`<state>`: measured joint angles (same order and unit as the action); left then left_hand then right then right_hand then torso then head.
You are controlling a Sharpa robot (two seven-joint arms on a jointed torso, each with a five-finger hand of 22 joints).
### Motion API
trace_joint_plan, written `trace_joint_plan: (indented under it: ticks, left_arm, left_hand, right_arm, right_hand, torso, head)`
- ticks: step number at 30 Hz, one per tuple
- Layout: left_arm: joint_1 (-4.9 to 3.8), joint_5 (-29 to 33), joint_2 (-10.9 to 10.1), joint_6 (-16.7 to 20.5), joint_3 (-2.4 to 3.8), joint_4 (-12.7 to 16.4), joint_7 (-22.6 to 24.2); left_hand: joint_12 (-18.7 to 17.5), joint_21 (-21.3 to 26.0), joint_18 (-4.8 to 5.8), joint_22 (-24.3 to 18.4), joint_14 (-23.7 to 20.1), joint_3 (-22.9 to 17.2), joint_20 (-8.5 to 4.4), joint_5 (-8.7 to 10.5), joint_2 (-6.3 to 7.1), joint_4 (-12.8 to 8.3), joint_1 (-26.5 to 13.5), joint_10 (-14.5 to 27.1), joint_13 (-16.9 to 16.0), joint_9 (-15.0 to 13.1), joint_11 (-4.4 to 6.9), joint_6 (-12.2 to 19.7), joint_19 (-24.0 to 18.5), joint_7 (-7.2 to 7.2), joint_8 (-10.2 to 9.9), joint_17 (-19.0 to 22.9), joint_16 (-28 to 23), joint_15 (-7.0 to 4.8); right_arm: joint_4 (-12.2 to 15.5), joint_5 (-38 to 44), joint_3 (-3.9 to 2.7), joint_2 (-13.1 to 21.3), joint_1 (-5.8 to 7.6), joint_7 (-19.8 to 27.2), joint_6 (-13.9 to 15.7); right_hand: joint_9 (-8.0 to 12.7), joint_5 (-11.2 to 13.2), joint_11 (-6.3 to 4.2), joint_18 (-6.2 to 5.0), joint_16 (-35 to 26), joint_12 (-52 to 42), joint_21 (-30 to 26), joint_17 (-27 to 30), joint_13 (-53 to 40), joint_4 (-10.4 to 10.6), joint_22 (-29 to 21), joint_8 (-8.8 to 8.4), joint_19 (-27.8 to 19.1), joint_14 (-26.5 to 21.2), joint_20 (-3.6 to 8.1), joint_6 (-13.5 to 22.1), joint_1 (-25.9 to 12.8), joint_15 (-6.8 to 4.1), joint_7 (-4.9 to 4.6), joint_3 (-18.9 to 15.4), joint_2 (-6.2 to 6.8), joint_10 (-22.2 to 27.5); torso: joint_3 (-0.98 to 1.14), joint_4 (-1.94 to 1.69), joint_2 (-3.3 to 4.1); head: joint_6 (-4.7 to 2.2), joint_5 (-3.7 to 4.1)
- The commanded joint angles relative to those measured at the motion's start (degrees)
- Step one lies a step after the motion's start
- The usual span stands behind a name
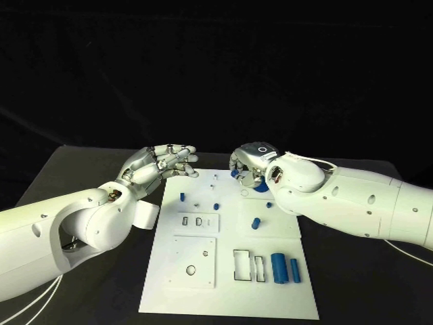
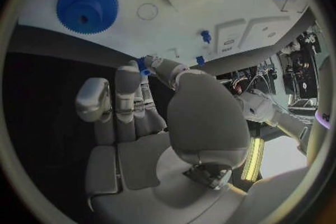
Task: Assemble the parts on the task board
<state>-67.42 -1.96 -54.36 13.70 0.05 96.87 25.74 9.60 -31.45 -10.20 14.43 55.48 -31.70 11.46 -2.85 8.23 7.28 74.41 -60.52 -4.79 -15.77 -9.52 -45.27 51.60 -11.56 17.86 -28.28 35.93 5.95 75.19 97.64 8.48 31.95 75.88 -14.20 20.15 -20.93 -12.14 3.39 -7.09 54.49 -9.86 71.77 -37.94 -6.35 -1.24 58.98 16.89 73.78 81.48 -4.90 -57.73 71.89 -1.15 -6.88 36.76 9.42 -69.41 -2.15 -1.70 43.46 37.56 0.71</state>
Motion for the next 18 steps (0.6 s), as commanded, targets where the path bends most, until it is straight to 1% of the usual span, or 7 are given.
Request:
trace_joint_plan:
  ticks: [1,3,5,7,10,16,18]
  left_arm:
    - [-0.07,1.02,0.11,0.43,0.05,0.15,0.88]
    - [-0.07,1.05,0.14,0.63,0.05,0.17,0.96]
    - [-0.08,1.06,0.15,0.74,0.05,0.16,1.0]
    - [-0.08,1.07,0.15,0.82,0.05,0.16,1.01]
    - [-0.1,1.08,0.11,0.87,0.06,0.21,1.01]
    - [-0.17,1.09,0.1,0.8,0.09,0.25,0.96]
    - [-0.19,1.09,0.12,0.78,0.1,0.23,0.94]
  left_hand:
    - [-0.29,0.23,-0.17,-0.05,-0.37,-0.16,0.04,-0.06,-0.42,0.16,-0.25,0.18,-0.03,-0.08,-0.03,0.17,-0.12,-2.03,-0.08,0.05,-0.34,-0.03]
    - [-0.25,0.22,-0.2,-0.08,-0.27,-0.22,0.05,-0.06,-0.47,0.12,-0.18,0.11,-0.05,-0.12,-0.01,0.12,-0.06,-2.01,-0.04,0.05,-0.38,-0.06]
    - [-0.25,0.22,-0.2,-0.08,-0.27,-0.22,0.05,-0.06,-0.47,0.12,-0.18,0.11,-0.05,-0.12,-0.01,0.12,-0.06,-2.01,-0.04,0.05,-0.38,-0.06]
    - [-0.25,0.22,-0.2,-0.08,-0.27,-0.22,0.05,-0.06,-0.47,0.12,-0.18,0.11,-0.05,-0.12,-0.01,0.12,-0.06,-2.01,-0.04,0.05,-0.38,-0.06]
    - [-0.23,0.22,-0.21,-0.09,-0.21,-0.25,0.04,-0.06,-0.49,0.09,-0.14,0.06,-0.06,-0.14,0.01,0.08,-0.02,-2.0,-0.01,0.06,-0.39,-0.08]
    - [-0.23,0.22,-0.21,-0.09,-0.21,-0.25,0.04,-0.06,-0.49,0.09,-0.14,0.06,-0.06,-0.14,0.01,0.08,-0.02,-2.0,-0.01,0.06,-0.39,-0.08]
    - [-0.23,0.22,-0.21,-0.09,-0.21,-0.25,0.04,-0.06,-0.49,0.09,-0.14,0.06,-0.06,-0.14,0.01,0.08,-0.02,-2.0,-0.01,0.06,-0.39,-0.08]
  right_arm:
    - [-0.72,-0.22,-0.06,-0.77,0.1,-0.86,1.58]
    - [-1.1,-0.34,-0.06,-1.34,0.12,-0.73,1.57]
    - [-1.37,-0.45,-0.07,-1.77,0.13,-0.62,1.5]
    - [-1.63,-0.55,-0.07,-2.23,0.11,-0.48,1.39]
    - [-1.89,-0.55,-0.07,-2.69,0.08,-0.34,1.41]
    - [-2.31,-0.94,-0.08,-3.4,0.05,-0.16,1.57]
    - [-2.49,-1.06,-0.08,-3.7,0.05,-0.07,1.49]
  right_hand:
    - [-6.06,-0.26,0.06,0.84,-0.17,0.12,-0.31,0.08,0.05,0.16,-0.08,3.48,-0.5,-0.19,-0.04,0.36,-0.18,-0.04,-0.02,0.18,-0.19,0.51]
    - [-6.11,-0.27,0.07,0.83,-0.16,0.12,-0.35,0.08,0.05,0.16,-0.13,3.48,-0.54,-0.21,-0.04,0.43,-0.17,-0.04,-0.03,0.23,-0.18,0.55]
    - [-6.11,-0.27,0.07,0.83,-0.16,0.12,-0.35,0.08,0.05,0.16,-0.13,3.48,-0.54,-0.21,-0.04,0.43,-0.17,-0.04,-0.03,0.23,-0.18,0.55]
    - [-6.17,-0.27,0.09,0.86,-0.1,0.13,-0.3,0.02,0.06,0.16,-0.02,3.49,-0.48,-0.21,-0.05,0.52,-0.18,-0.02,-0.06,0.26,-0.14,0.6]
    - [-6.22,-0.26,0.12,0.85,-0.03,0.14,-0.33,-0.06,0.06,0.17,-0.05,3.49,-0.51,-0.2,-0.05,0.6,-0.2,-0.01,-0.09,0.28,-0.09,0.65]
    - [-6.33,-0.26,0.17,0.87,0.06,0.17,-0.3,-0.11,0.08,0.21,0.04,3.48,-0.47,-0.19,-0.07,0.8,-0.25,0.03,-0.16,0.35,-0.02,0.77]
    - [-6.38,-0.25,0.2,0.87,0.15,0.19,-0.3,-0.19,0.09,0.23,0.06,3.47,-0.46,-0.18,-0.09,0.91,-0.28,0.05,-0.19,0.38,0.02,0.84]
  torso:
    - [-0.18,-0.45,0.35]
    - [-0.23,-0.68,0.49]
    - [-0.22,-0.79,0.59]
    - [-0.26,-0.93,0.7]
    - [-0.34,-1.05,0.85]
    - [-0.4,-1.12,1.05]
    - [-0.47,-1.18,1.12]
  head:
    - [-0.09,0.13]
    - [-0.14,0.18]
    - [-0.14,0.14]
    - [-0.11,0.11]
    - [-0.1,0.08]
    - [-0.04,0.07]
    - [-0.04,0.14]
